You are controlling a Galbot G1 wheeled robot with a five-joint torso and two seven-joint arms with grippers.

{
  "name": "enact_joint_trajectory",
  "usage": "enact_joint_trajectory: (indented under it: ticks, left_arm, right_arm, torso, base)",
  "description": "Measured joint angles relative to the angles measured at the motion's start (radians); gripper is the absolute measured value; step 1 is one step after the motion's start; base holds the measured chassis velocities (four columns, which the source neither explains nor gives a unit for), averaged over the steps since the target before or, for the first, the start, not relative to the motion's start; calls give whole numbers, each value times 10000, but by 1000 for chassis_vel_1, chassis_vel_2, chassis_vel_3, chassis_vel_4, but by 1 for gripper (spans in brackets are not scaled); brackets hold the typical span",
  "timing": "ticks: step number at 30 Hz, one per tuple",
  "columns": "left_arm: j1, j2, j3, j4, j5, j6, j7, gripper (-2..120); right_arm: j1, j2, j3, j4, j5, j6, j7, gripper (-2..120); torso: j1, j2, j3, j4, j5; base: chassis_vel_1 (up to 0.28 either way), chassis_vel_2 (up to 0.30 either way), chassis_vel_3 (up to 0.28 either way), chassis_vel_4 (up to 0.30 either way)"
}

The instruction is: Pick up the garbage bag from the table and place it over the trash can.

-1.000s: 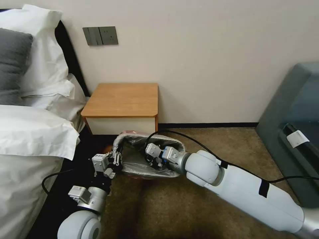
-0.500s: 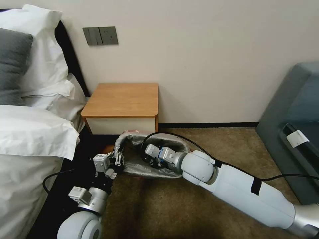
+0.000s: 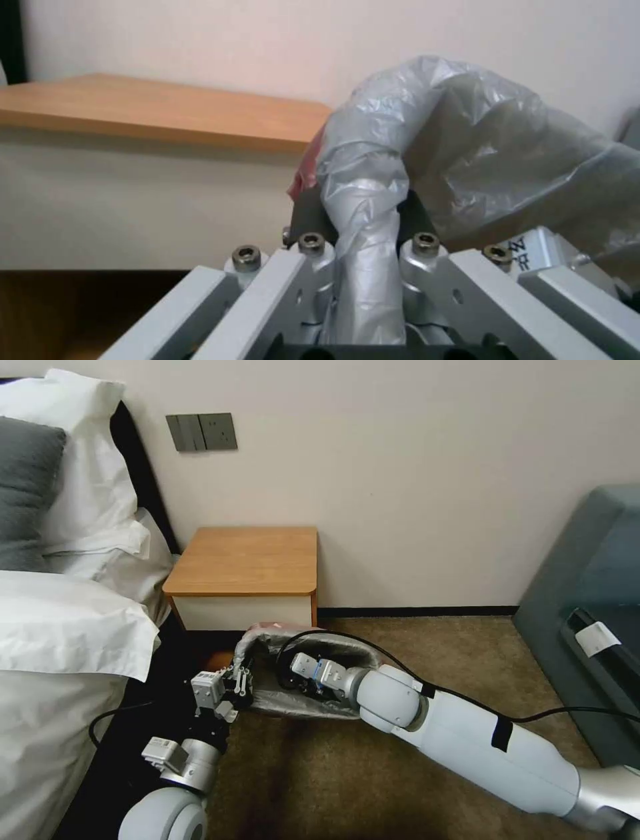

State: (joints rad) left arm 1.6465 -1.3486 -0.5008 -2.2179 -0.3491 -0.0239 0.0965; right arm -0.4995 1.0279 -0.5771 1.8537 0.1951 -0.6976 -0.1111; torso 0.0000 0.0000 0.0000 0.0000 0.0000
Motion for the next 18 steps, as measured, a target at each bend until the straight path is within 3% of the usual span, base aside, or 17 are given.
enact_joint_trajectory:
  ticks: [9,18]
  left_arm:
    - [44,-40,93,-6,66,-12,31,7]
    - [39,10,5,-10,50,45,32,7]
  right_arm:
    - [275,312,-296,-355,-7,-182,229,0]
    - [305,137,-296,-180,-84,-184,141,0]
  torso:
    - [-1,0,0,1,0]
    - [-1,0,0,0,1]
  base:
    - [0,0,0,0]
    - [0,0,0,0]
